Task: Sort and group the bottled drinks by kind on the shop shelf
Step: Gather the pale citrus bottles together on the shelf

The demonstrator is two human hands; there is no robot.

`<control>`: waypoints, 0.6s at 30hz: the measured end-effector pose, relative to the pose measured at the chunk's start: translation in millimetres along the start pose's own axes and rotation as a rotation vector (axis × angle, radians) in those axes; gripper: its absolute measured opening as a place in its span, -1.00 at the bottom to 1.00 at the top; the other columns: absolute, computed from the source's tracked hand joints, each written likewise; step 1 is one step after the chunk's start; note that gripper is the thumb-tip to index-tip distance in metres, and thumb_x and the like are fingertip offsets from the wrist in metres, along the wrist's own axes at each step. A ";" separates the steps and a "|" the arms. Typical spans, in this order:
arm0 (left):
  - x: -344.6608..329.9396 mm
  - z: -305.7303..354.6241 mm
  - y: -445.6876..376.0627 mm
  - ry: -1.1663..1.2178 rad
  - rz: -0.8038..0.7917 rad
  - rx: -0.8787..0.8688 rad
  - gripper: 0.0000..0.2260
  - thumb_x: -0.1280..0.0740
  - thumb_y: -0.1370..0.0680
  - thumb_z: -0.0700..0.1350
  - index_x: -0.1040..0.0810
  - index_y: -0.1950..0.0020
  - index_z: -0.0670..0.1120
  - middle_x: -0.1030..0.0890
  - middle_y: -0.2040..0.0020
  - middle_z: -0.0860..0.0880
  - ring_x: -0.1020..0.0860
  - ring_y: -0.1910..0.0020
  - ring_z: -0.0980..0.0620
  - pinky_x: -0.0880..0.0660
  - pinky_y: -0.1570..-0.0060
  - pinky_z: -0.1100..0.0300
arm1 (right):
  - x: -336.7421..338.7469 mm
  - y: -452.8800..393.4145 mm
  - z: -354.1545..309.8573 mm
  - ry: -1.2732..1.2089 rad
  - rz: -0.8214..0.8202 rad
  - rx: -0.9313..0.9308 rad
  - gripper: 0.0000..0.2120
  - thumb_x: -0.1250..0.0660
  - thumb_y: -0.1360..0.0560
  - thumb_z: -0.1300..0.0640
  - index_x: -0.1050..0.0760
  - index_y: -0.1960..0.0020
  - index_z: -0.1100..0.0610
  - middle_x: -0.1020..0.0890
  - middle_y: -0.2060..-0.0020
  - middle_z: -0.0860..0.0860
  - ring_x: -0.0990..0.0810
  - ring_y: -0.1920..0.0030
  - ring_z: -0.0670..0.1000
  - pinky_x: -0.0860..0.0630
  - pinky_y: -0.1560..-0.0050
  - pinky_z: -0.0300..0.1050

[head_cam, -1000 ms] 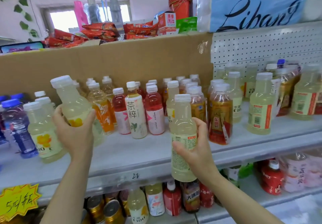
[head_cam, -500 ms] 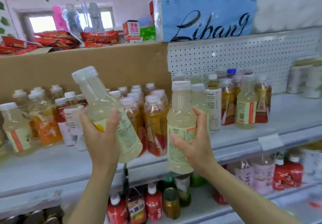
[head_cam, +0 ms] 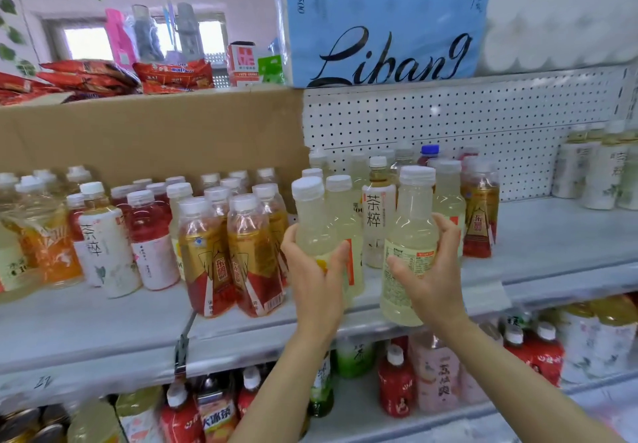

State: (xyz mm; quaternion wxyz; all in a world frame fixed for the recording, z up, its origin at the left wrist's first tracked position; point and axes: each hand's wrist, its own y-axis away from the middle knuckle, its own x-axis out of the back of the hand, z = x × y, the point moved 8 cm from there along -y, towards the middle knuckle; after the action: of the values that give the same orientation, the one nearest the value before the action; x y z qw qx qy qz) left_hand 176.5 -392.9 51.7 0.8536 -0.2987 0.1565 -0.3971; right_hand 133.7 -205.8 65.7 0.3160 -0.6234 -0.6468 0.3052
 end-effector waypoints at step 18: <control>-19.6 -42.3 -29.6 -0.332 -0.065 0.116 -0.28 -0.34 -0.62 -0.09 0.06 -0.60 -0.12 -0.23 -0.48 -0.11 -0.27 -0.44 -0.04 -0.30 -0.45 0.05 | -19.4 -49.1 52.1 0.187 0.020 -0.057 -0.30 -0.51 -0.41 0.26 -0.17 -0.39 0.18 -0.43 -0.09 -0.13 -0.49 -0.05 -0.37 -0.42 -0.05 -0.49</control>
State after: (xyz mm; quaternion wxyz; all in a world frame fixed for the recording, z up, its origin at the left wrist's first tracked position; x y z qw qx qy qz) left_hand 125.4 -409.1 38.4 0.8702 -0.3153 -0.0198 -0.3780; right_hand 62.9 -227.0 72.0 0.3543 -0.6645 -0.6163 0.2304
